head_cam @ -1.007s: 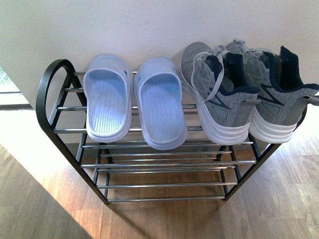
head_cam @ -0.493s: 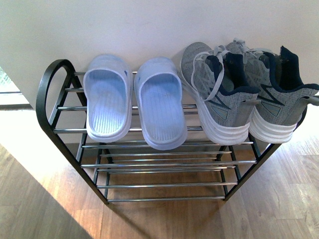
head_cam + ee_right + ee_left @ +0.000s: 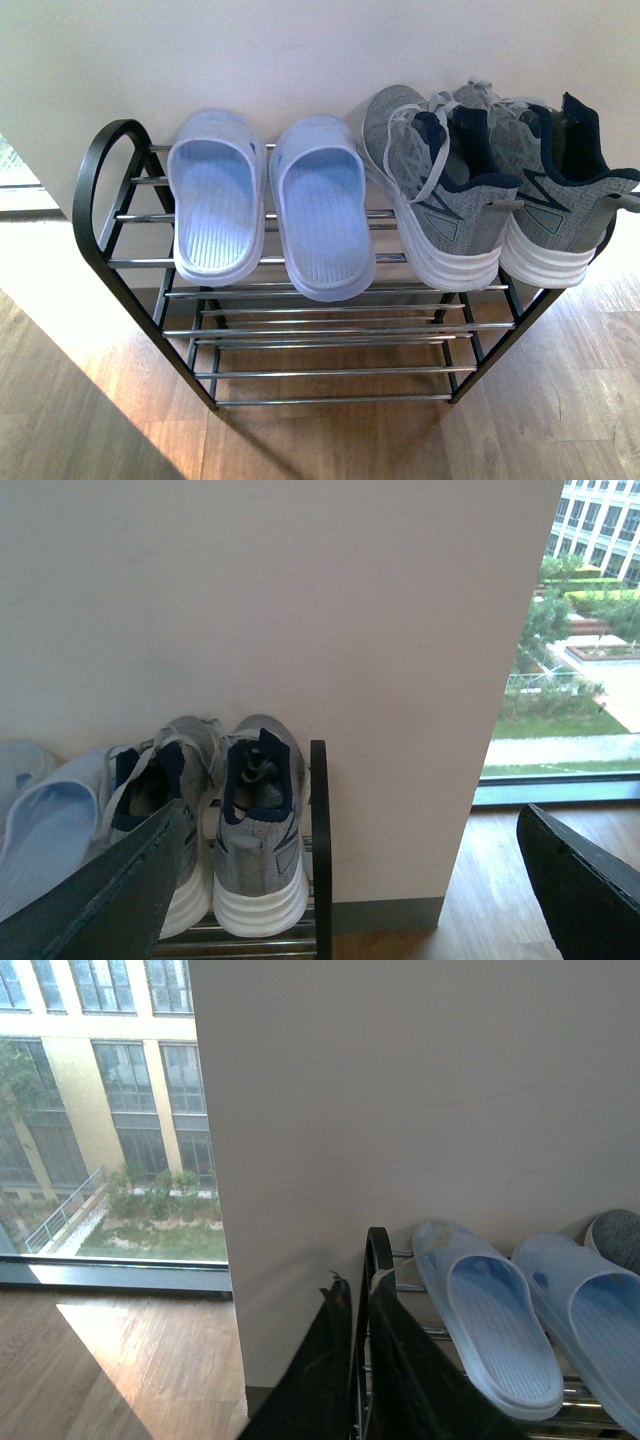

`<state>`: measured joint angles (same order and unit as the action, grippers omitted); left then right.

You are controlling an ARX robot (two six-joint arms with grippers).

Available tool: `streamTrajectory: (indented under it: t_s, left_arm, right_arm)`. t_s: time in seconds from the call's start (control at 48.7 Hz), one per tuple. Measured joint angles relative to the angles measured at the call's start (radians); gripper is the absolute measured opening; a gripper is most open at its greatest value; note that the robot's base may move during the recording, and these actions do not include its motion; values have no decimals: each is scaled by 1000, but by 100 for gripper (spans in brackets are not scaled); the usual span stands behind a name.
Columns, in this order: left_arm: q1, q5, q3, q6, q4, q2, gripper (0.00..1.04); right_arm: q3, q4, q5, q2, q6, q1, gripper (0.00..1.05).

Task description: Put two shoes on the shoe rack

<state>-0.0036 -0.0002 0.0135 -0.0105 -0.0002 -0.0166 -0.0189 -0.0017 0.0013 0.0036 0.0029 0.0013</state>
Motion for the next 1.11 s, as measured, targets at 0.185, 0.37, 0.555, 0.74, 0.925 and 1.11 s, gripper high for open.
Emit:
streamTrajectory:
  t_s: [0.185, 0.37, 0.555, 0.74, 0.925, 1.11]
  left_arm:
    - [0, 0, 0, 0, 0, 0, 46]
    - [0, 0, 0, 0, 0, 0, 85]
    - [0, 0, 0, 3, 0, 1, 95]
    - [0, -3, 0, 2, 0, 1, 95]
    - [0, 1, 0, 3, 0, 1, 95]
    - [0, 0, 0, 3, 0, 1, 95]
  right_arm:
    - [0, 0, 0, 0, 0, 0, 96]
    - [0, 0, 0, 0, 0, 0, 96]
    - [0, 0, 2, 0, 0, 0, 96]
    - [0, 0, -3, 0, 0, 0, 96]
    - [0, 0, 2, 0, 0, 0, 96]
    - [0, 0, 0, 0, 0, 0, 96]
